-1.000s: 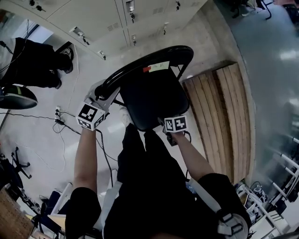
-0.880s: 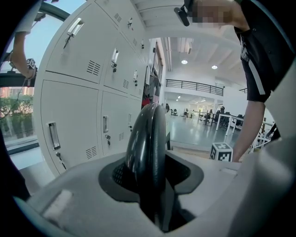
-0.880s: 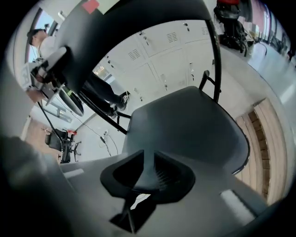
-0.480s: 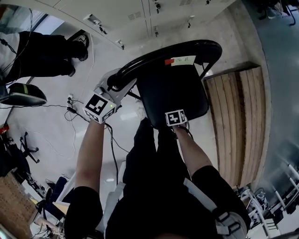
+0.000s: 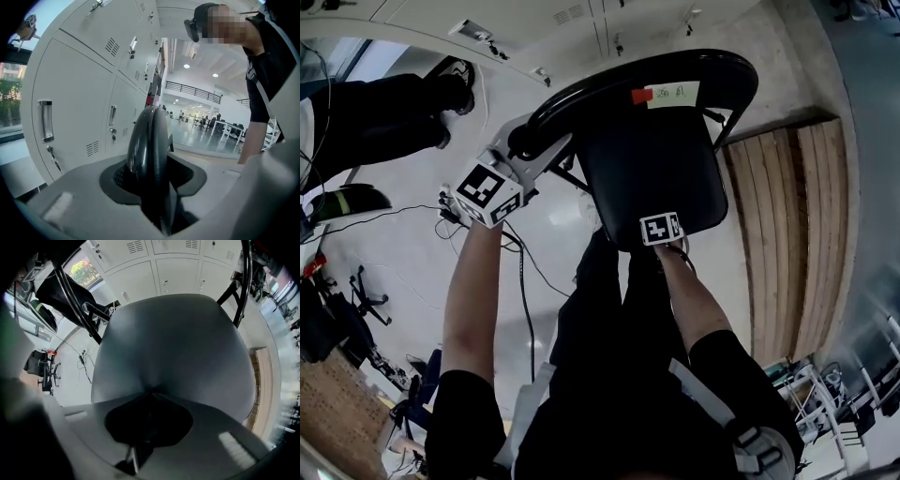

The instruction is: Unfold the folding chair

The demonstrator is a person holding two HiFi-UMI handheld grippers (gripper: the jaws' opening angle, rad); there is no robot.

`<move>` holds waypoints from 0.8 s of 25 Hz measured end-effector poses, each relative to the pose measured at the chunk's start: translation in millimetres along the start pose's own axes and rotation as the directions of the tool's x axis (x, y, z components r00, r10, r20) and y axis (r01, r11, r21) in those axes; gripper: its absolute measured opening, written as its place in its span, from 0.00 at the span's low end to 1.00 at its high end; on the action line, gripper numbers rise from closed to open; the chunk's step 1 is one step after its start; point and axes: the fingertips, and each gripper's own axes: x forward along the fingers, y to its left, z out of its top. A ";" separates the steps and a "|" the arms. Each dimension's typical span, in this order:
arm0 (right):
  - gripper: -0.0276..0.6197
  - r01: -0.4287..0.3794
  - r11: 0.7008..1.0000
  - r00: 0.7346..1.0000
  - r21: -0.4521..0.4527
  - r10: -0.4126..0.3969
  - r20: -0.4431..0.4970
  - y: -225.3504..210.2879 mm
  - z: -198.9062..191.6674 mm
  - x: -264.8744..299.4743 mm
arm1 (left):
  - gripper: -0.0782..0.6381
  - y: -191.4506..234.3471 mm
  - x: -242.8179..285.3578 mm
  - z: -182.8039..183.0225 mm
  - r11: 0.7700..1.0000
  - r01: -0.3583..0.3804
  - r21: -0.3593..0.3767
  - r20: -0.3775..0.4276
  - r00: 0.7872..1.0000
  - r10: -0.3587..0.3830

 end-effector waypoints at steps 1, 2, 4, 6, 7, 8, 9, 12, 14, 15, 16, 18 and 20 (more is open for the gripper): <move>0.07 0.005 1.000 1.000 0.004 -0.005 -0.017 0.3 -1.4 0.5 | 0.33 3.5 1.5 -1.8 1.000 0.006 -0.006 0.001 1.000 -0.006; 0.07 0.006 1.000 1.000 0.002 -0.006 -0.024 0.7 -1.8 3.0 | 0.33 7.1 3.2 -3.6 1.000 0.011 -0.008 0.000 1.000 -0.011; 0.07 0.000 1.000 1.000 -0.003 0.000 -0.028 0.8 -2.4 10.4 | 0.33 12.6 6.3 -6.8 1.000 0.021 -0.009 0.001 1.000 -0.021; 0.07 0.004 1.000 0.999 0.011 -0.003 -0.050 0.0 -4.2 13.3 | 0.33 17.0 8.9 -9.7 1.000 0.027 -0.014 0.005 1.000 -0.027; 0.07 0.006 1.000 0.998 0.017 -0.005 -0.060 -0.2 -4.7 15.1 | 0.33 19.4 10.0 -10.9 0.999 0.030 -0.017 0.007 1.000 -0.030; 0.07 0.009 1.000 0.998 0.021 -0.008 -0.065 -0.3 -5.0 17.2 | 0.33 21.7 11.1 -11.8 0.999 0.032 -0.018 0.010 0.999 -0.031; 0.07 0.012 1.000 0.998 0.022 -0.011 -0.068 -0.3 -5.5 19.2 | 0.33 23.1 12.0 -12.4 0.999 0.033 -0.017 0.011 0.999 -0.033; 0.07 0.020 0.999 0.998 0.027 -0.018 -0.066 0.8 -12.2 20.7 | 0.33 18.6 11.3 -12.3 0.999 0.040 -0.016 0.014 0.999 -0.040; 0.07 0.022 0.999 0.998 0.033 -0.020 -0.063 1.3 -16.8 21.3 | 0.33 15.9 10.4 -12.6 0.999 0.044 -0.017 0.018 0.999 -0.043; 0.07 0.019 0.999 0.998 0.031 -0.018 -0.056 1.4 -16.0 24.2 | 0.33 18.2 11.2 -14.4 0.999 0.046 -0.019 0.022 0.999 -0.046; 0.07 0.014 1.000 0.999 0.027 -0.013 -0.044 1.4 -13.6 29.2 | 0.33 22.2 12.8 -17.0 0.999 0.050 -0.022 0.026 0.998 -0.049; 0.07 0.009 1.000 1.000 0.020 -0.009 -0.030 1.2 -10.6 36.1 | 0.33 28.0 15.5 -20.9 0.998 0.053 -0.030 0.036 0.998 -0.052; 0.07 0.020 1.000 0.999 0.020 -0.019 -0.035 -0.5 -12.1 34.1 | 0.33 26.8 15.8 -21.2 0.998 0.051 -0.043 0.046 0.998 -0.049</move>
